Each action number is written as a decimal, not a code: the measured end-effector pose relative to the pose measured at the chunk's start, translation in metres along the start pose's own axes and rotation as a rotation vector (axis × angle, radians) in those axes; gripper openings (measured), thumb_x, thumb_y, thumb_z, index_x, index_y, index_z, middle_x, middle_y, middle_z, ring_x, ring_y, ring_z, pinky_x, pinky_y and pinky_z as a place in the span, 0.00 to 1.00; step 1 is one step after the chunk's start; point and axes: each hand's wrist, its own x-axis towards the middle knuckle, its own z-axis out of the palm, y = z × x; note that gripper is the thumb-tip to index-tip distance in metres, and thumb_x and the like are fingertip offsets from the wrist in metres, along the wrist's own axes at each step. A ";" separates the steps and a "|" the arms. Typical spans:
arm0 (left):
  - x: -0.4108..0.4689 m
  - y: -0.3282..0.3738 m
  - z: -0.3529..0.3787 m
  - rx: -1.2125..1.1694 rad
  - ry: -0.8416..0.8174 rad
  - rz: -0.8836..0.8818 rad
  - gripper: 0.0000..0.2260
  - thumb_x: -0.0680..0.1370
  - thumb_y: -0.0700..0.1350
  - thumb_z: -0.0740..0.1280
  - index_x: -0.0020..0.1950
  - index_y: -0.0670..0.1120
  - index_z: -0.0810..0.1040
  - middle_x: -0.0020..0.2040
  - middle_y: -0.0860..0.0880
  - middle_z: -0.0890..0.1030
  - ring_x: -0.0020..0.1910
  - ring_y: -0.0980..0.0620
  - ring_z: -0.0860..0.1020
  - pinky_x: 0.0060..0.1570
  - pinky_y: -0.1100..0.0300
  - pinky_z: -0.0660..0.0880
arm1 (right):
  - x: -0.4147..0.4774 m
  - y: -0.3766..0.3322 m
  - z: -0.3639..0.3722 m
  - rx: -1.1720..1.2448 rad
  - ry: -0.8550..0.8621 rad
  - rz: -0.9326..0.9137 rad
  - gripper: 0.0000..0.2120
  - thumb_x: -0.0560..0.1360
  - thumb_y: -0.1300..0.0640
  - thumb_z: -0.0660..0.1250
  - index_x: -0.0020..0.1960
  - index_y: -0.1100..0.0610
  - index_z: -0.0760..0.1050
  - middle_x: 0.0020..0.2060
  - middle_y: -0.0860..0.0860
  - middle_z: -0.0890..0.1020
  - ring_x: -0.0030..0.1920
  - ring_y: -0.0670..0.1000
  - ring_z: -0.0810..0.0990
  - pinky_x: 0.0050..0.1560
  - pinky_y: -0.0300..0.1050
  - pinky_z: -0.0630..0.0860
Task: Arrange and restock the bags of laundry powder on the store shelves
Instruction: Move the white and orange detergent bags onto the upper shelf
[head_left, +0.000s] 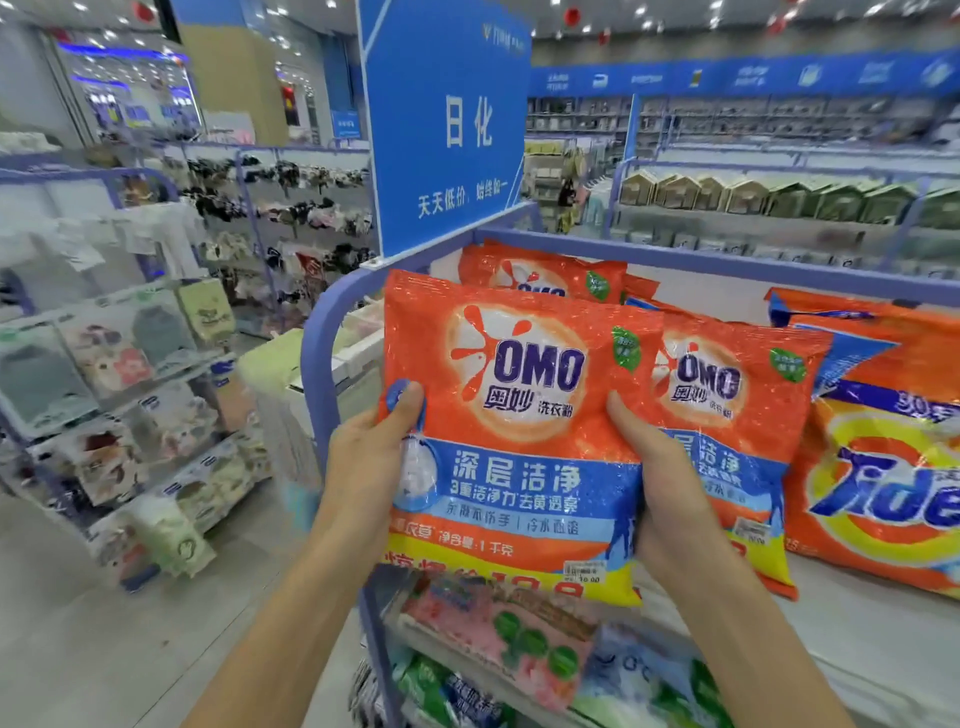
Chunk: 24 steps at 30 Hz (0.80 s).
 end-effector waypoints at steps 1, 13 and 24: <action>0.015 -0.001 0.005 0.001 -0.013 0.022 0.13 0.80 0.53 0.69 0.54 0.44 0.84 0.46 0.43 0.88 0.43 0.41 0.87 0.50 0.43 0.83 | 0.010 -0.002 0.004 -0.003 0.013 -0.011 0.14 0.79 0.47 0.69 0.40 0.49 0.89 0.48 0.55 0.89 0.46 0.57 0.89 0.47 0.55 0.83; 0.169 -0.010 0.055 -0.055 0.108 0.223 0.13 0.81 0.51 0.68 0.37 0.51 0.75 0.37 0.52 0.81 0.36 0.53 0.79 0.43 0.54 0.76 | 0.113 -0.006 0.042 -0.198 0.264 -0.144 0.18 0.82 0.42 0.65 0.43 0.50 0.86 0.48 0.57 0.88 0.52 0.62 0.87 0.61 0.62 0.81; 0.178 -0.020 0.078 0.254 0.313 0.409 0.14 0.86 0.51 0.57 0.54 0.46 0.80 0.46 0.54 0.79 0.44 0.54 0.73 0.43 0.61 0.62 | 0.165 0.026 0.053 -0.306 0.528 -0.421 0.15 0.83 0.48 0.65 0.41 0.55 0.73 0.35 0.55 0.75 0.37 0.52 0.72 0.40 0.49 0.69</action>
